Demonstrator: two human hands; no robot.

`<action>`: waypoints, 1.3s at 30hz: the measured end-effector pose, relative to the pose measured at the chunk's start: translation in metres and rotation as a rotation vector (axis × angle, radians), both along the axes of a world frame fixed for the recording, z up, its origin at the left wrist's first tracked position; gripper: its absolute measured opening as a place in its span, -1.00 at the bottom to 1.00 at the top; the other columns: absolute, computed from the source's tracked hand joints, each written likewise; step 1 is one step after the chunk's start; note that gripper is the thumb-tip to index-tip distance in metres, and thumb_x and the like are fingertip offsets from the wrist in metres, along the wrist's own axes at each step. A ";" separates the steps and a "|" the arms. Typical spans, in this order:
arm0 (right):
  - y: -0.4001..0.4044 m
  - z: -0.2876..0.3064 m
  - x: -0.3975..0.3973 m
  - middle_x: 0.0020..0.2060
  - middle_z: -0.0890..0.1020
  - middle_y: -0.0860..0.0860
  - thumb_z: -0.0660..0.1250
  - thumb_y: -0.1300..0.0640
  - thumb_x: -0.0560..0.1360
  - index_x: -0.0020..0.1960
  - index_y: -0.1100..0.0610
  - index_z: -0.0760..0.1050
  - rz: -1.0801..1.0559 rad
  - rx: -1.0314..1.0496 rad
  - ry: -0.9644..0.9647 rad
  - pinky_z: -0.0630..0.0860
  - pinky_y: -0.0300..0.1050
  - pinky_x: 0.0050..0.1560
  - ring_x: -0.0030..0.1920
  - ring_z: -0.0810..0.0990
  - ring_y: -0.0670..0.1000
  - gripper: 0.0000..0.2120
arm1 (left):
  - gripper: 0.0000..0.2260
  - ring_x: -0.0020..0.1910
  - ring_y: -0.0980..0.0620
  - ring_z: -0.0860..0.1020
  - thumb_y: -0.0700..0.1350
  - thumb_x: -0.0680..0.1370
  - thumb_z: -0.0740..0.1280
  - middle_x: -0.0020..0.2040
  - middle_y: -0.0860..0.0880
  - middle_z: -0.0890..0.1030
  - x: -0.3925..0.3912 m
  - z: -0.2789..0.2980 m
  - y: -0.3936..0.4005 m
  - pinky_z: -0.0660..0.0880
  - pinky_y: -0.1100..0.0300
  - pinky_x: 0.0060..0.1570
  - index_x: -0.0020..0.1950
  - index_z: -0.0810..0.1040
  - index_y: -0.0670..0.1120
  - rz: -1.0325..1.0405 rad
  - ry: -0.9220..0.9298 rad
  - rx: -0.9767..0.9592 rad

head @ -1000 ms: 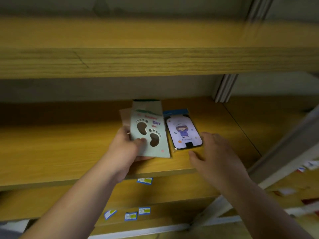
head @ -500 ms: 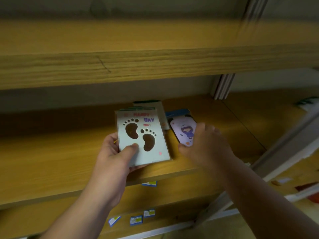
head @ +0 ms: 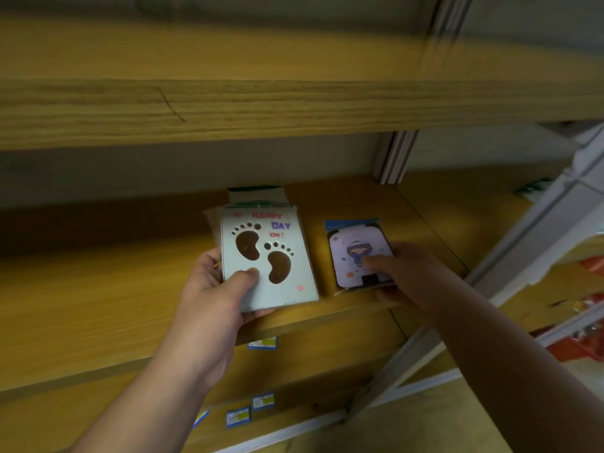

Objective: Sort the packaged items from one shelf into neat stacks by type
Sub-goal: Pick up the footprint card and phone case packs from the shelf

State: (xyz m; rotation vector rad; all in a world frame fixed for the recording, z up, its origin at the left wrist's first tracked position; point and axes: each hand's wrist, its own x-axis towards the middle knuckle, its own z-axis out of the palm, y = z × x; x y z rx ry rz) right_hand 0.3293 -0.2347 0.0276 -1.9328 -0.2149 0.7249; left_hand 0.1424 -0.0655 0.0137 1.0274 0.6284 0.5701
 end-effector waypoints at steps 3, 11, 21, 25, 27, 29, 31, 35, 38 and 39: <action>-0.015 0.000 -0.005 -0.06 0.69 0.15 0.36 0.17 0.55 0.13 0.12 0.57 -0.147 0.215 0.167 0.54 -0.18 -0.44 -0.16 0.65 0.09 -0.84 | -0.71 -0.15 -0.03 0.73 -0.36 0.56 0.31 -0.09 0.04 0.75 0.001 0.000 -0.005 0.62 0.16 -0.37 0.16 0.47 -0.02 0.004 0.007 0.015; -0.068 0.003 -0.025 -0.13 0.71 0.16 0.19 0.23 0.59 0.12 0.16 0.58 -0.125 0.531 0.085 0.51 -0.12 -0.46 -0.27 0.65 0.09 -0.78 | -0.69 -0.11 -0.10 0.73 -0.35 0.55 0.32 -0.03 -0.01 0.75 0.003 0.003 -0.036 0.60 0.13 -0.43 0.20 0.49 -0.02 0.009 0.019 0.034; -0.153 0.027 -0.034 -0.01 0.70 0.21 0.22 0.14 0.51 0.20 0.09 0.58 0.209 0.681 0.073 0.51 -0.14 -0.47 -0.23 0.69 0.08 -0.69 | -0.69 -0.12 -0.11 0.73 -0.34 0.52 0.29 -0.01 -0.08 0.75 0.005 0.017 -0.120 0.60 0.13 -0.44 0.18 0.51 -0.03 -0.039 0.002 0.138; -0.197 0.031 -0.031 -0.02 0.70 0.26 0.22 0.16 0.48 0.26 0.19 0.50 0.227 0.708 0.124 0.46 -0.16 -0.56 -0.26 0.67 0.13 -0.64 | -0.71 -0.13 -0.12 0.73 -0.33 0.52 0.30 -0.02 -0.11 0.75 0.010 0.031 -0.179 0.57 0.17 -0.47 0.17 0.52 -0.04 -0.008 -0.011 0.115; -0.226 0.034 -0.025 0.00 0.71 0.22 0.22 0.13 0.49 0.29 0.15 0.46 0.250 0.692 0.125 0.46 -0.16 -0.56 -0.21 0.68 0.14 -0.62 | -0.71 -0.13 -0.12 0.73 -0.31 0.52 0.31 -0.03 -0.11 0.75 0.016 0.036 -0.210 0.59 0.14 -0.44 0.18 0.53 -0.03 -0.014 -0.005 0.099; -0.259 0.037 -0.016 0.03 0.71 0.20 0.22 0.12 0.50 0.33 0.13 0.44 0.261 0.697 0.125 0.47 -0.17 -0.54 -0.17 0.69 0.14 -0.60 | -0.71 -0.10 -0.14 0.73 -0.30 0.52 0.31 -0.02 -0.11 0.75 0.024 0.039 -0.240 0.64 0.07 -0.38 0.18 0.55 -0.03 -0.019 0.004 0.103; -0.294 0.039 -0.005 0.04 0.71 0.21 0.21 0.12 0.51 0.34 0.13 0.44 0.253 0.720 0.127 0.48 -0.17 -0.53 -0.16 0.70 0.13 -0.60 | -0.70 -0.08 -0.16 0.73 -0.29 0.49 0.34 -0.01 -0.13 0.75 0.034 0.041 -0.270 0.67 -0.03 -0.26 0.17 0.56 -0.02 -0.020 0.009 0.117; -0.357 0.039 0.024 0.01 0.71 0.22 0.20 0.14 0.53 0.32 0.12 0.46 0.184 0.715 0.094 0.47 -0.16 -0.53 -0.19 0.68 0.13 -0.64 | -0.59 -0.06 -0.15 0.73 -0.21 0.36 0.40 0.01 -0.12 0.74 0.061 0.039 -0.325 0.64 -0.02 -0.24 0.21 0.57 0.00 -0.023 0.019 0.125; -0.395 0.035 0.045 -0.01 0.69 0.27 0.12 0.15 0.64 0.33 0.16 0.46 0.086 0.708 0.097 0.45 -0.14 -0.52 -0.26 0.65 0.10 -0.69 | -0.69 -0.10 -0.11 0.73 -0.27 0.51 0.34 0.01 -0.10 0.74 0.085 0.037 -0.361 0.61 0.06 -0.38 0.21 0.54 -0.01 -0.058 0.058 0.119; -0.406 0.034 0.052 -0.02 0.69 0.28 0.09 0.14 0.65 0.33 0.17 0.46 0.056 0.702 0.101 0.45 -0.13 -0.52 -0.27 0.64 0.10 -0.69 | -0.70 -0.12 -0.10 0.73 -0.27 0.52 0.34 -0.01 -0.10 0.75 0.094 0.036 -0.371 0.60 0.09 -0.42 0.21 0.54 -0.01 -0.066 0.072 0.106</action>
